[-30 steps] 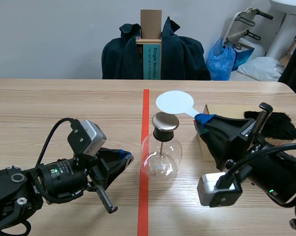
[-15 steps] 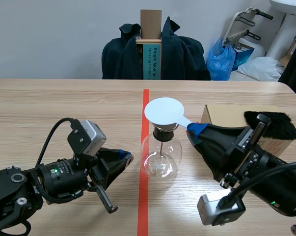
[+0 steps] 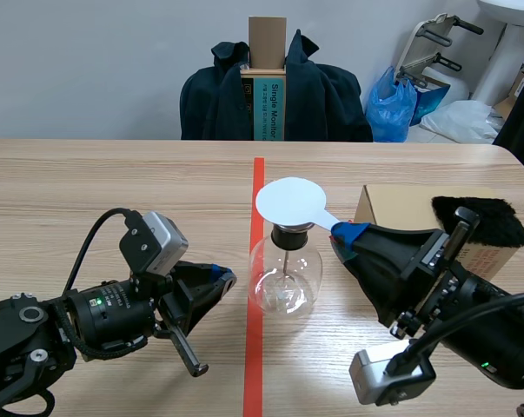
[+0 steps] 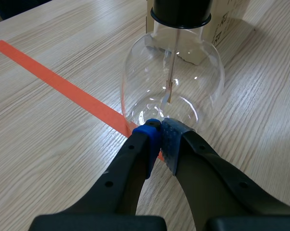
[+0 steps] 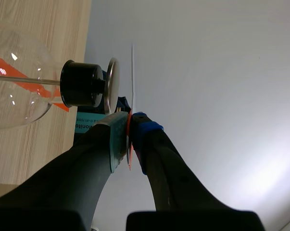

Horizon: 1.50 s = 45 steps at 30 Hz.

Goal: Do the electroscope experiment.
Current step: 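Move the plate toward and away from the electroscope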

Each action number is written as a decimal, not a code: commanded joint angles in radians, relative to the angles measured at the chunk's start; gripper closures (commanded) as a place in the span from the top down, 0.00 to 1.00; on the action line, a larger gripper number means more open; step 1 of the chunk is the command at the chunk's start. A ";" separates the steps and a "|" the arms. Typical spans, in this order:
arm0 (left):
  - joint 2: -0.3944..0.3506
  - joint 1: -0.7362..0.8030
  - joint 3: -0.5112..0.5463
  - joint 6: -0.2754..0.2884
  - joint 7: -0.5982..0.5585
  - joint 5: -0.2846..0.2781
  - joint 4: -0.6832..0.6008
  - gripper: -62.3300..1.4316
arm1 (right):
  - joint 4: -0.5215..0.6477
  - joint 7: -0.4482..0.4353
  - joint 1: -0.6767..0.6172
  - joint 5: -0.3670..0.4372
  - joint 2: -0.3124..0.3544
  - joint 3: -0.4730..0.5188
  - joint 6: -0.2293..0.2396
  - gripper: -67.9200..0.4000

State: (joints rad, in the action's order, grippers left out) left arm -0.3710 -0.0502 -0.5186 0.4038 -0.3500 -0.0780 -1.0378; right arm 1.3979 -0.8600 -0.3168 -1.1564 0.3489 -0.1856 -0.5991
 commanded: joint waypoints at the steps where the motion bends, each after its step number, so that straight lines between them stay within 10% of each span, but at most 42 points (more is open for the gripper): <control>1: 0.007 -0.014 0.001 0.002 -0.016 -0.006 -0.022 0.07 | 0.014 0.001 0.000 0.013 0.006 0.001 -0.012 0.02; 26: 0.007 -0.014 0.001 0.002 -0.016 -0.006 -0.022 0.07 | 0.014 0.428 0.000 0.024 0.006 0.001 -0.010 0.02; 45: 0.007 -0.014 0.001 0.002 -0.016 -0.006 -0.022 0.07 | 0.014 0.131 0.000 0.042 0.006 0.001 0.001 0.02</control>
State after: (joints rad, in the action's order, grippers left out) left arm -0.3710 -0.0502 -0.5186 0.4038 -0.3500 -0.0780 -1.0378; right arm 1.3979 -0.7242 -0.3168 -1.1259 0.3489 -0.1856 -0.5896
